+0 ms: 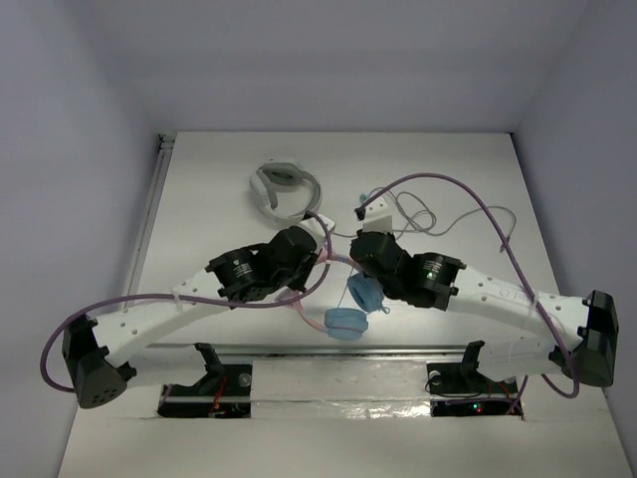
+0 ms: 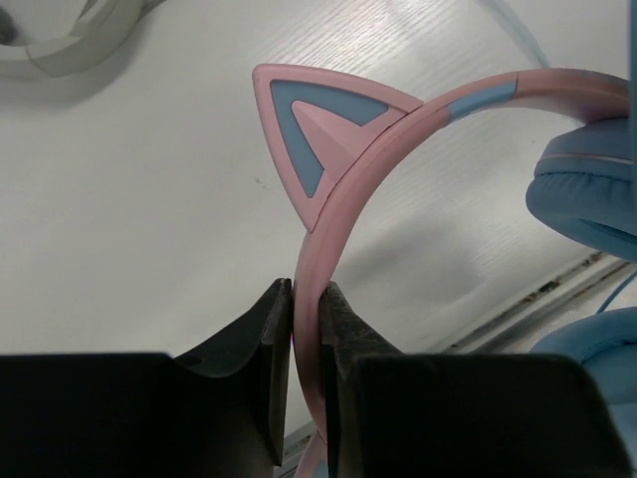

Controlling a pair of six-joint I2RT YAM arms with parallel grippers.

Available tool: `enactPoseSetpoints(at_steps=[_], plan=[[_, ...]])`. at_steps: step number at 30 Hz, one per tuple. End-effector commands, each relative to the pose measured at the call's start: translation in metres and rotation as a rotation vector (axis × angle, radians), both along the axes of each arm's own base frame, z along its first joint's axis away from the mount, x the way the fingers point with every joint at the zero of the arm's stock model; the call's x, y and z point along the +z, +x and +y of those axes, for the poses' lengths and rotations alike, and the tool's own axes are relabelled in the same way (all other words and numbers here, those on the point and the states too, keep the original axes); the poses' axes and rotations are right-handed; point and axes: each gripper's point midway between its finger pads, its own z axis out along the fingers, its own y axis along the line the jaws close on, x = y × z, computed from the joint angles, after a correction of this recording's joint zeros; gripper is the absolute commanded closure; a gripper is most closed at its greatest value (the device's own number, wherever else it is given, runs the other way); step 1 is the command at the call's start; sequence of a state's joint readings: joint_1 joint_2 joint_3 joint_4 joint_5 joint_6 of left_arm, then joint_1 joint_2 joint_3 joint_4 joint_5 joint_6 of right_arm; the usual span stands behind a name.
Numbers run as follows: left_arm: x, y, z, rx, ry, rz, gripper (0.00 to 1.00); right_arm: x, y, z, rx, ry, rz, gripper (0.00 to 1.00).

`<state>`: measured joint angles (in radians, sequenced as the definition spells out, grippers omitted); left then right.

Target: Wrap the headphones

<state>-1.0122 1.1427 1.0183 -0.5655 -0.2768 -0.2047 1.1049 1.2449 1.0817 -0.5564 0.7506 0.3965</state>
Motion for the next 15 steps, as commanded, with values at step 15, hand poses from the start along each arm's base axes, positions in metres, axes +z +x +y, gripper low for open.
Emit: enactPoseSetpoints(at_steps=[15], plan=[[0.043, 0.012, -0.005, -0.044, -0.203, -0.044, 1.0, 0.026, 0.018, -0.013, -0.007, 0.353, -0.069, 0.83]])
